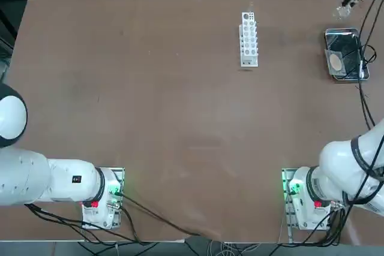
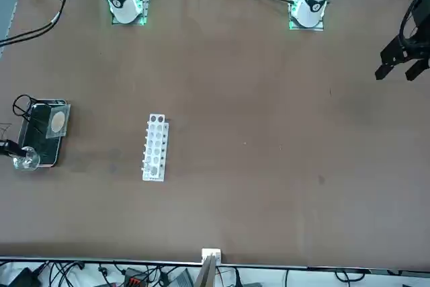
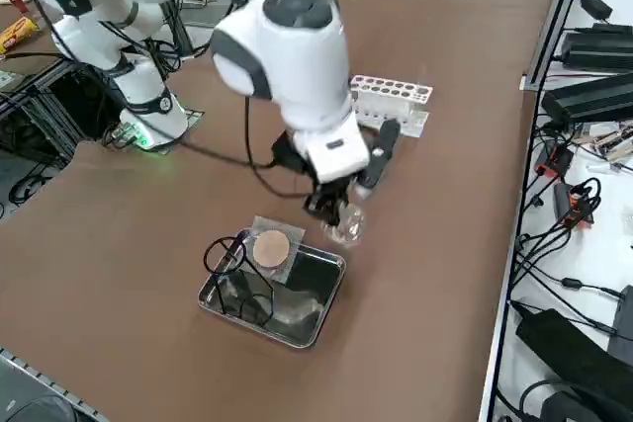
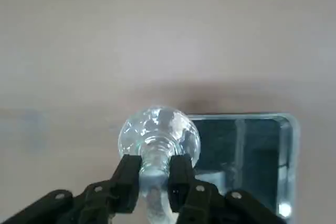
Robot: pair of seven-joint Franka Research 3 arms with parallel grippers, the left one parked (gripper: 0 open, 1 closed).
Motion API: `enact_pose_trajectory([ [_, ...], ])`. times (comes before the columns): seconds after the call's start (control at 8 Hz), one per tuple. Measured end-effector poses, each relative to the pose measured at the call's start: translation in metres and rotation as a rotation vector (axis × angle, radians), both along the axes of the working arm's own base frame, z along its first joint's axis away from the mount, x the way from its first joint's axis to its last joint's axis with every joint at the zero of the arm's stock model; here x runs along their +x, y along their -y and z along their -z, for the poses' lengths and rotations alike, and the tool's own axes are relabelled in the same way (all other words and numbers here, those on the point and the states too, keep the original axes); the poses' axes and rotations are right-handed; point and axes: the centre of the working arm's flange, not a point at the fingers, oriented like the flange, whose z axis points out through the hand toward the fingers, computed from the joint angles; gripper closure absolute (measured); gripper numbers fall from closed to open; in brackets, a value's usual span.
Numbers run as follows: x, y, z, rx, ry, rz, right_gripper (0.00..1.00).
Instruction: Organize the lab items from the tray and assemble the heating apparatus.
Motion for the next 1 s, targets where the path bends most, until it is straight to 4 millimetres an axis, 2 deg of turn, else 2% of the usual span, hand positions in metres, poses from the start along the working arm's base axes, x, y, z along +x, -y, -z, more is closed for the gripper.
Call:
enact_pose_trajectory([
  [0.12, 0.003, -0.038, -0.005, 0.008, -0.043, 0.014, 0.69],
  [0.38, 0.003, -0.123, 0.005, -0.001, -0.115, 0.032, 0.69],
  [0.5, -0.001, -0.162, 0.017, -0.010, -0.153, 0.035, 0.69],
  [0.75, -0.017, -0.227, 0.048, -0.030, -0.213, 0.025, 0.69],
  [1.0, -0.034, -0.274, 0.084, -0.041, -0.184, 0.037, 0.69],
])
